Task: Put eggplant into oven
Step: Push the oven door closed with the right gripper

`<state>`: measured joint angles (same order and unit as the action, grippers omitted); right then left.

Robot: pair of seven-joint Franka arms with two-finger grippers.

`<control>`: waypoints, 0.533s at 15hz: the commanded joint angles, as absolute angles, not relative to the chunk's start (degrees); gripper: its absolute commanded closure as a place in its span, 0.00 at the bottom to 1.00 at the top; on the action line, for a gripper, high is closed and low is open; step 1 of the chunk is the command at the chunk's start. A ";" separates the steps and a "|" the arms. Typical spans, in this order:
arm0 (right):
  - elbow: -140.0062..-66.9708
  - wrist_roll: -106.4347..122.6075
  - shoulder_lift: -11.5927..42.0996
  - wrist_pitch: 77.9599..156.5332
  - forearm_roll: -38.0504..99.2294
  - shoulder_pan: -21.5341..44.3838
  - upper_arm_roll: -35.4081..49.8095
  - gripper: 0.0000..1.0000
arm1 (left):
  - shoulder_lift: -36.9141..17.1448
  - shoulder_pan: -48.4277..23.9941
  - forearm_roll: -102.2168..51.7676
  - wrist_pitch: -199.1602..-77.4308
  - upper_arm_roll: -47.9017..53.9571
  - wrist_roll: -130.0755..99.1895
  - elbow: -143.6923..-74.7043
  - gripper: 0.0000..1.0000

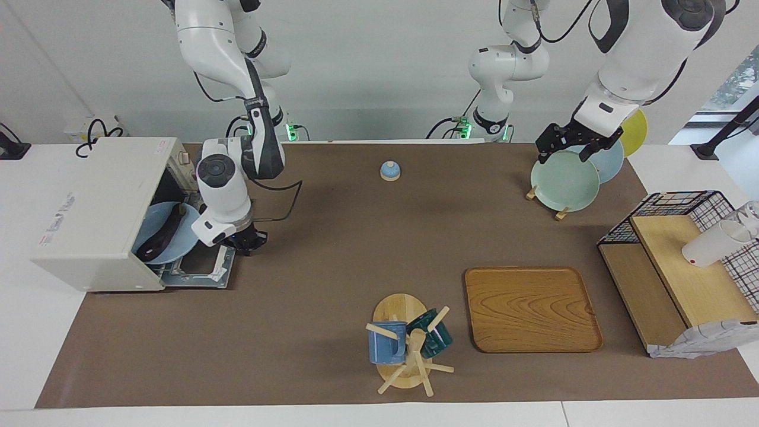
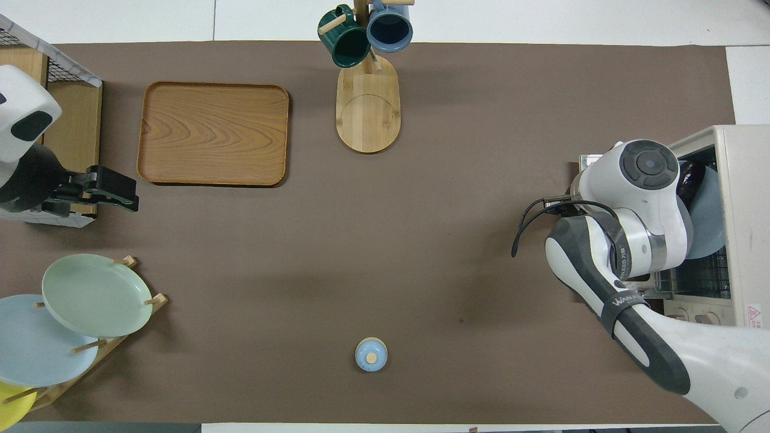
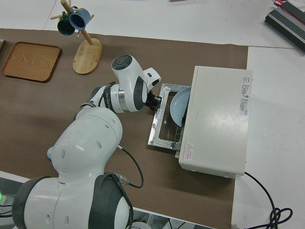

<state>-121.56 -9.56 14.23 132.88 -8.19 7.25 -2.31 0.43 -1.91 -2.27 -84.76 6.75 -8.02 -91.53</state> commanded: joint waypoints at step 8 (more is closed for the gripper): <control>-121.64 -10.37 13.80 128.50 -15.29 7.56 -2.20 1.00 | 0.79 -1.23 -1.32 -83.76 7.29 -7.38 -91.05 0.00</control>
